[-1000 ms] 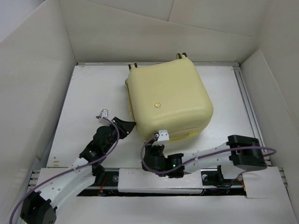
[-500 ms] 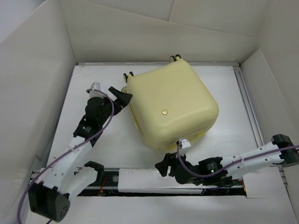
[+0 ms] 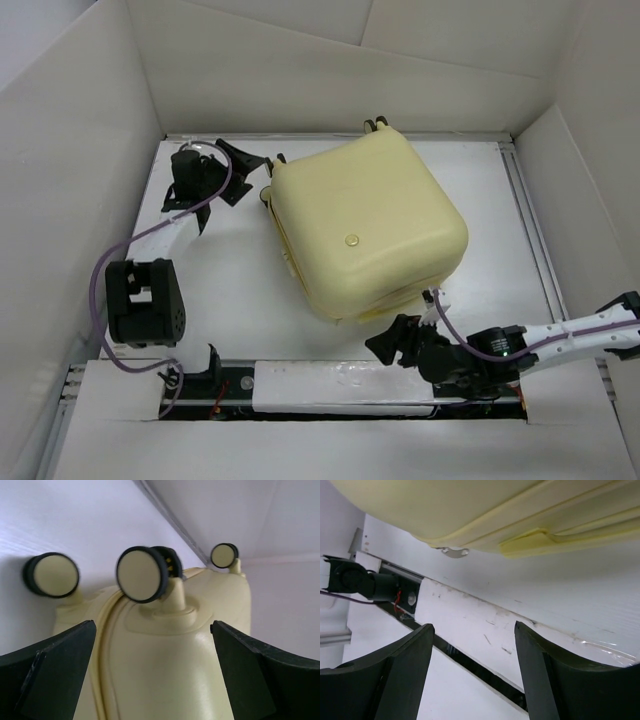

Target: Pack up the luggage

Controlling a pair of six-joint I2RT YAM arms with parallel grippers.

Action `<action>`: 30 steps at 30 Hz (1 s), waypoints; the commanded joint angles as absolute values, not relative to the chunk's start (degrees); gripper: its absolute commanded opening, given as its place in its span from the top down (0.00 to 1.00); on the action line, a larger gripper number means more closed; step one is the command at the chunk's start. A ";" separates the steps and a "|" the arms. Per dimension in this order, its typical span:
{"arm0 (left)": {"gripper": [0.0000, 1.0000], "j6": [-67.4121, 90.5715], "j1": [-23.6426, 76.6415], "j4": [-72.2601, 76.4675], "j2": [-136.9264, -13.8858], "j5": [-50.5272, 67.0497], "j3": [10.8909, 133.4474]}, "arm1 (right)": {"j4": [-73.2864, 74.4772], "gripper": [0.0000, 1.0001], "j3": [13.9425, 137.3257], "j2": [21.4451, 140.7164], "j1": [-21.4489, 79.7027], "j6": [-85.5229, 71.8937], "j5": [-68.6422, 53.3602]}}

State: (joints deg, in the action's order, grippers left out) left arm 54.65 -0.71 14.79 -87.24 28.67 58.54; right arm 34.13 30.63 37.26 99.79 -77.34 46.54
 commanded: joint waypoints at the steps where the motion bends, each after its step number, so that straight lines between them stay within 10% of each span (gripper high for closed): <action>1: 0.00 58.26 -0.35 24.59 -92.17 37.42 64.49 | 40.06 0.28 30.50 35.60 99.93 -81.90 49.04; 15: 0.00 59.41 3.24 18.91 -105.20 35.17 75.59 | 45.70 0.30 30.50 30.60 99.93 -85.78 55.71; 22: 0.10 65.12 5.98 26.09 -108.81 35.07 75.42 | 43.53 0.49 29.97 24.88 95.98 -81.49 56.61; 30: 0.86 67.68 6.50 32.35 -106.71 32.18 71.72 | 28.15 0.50 26.81 31.63 79.92 -62.36 43.88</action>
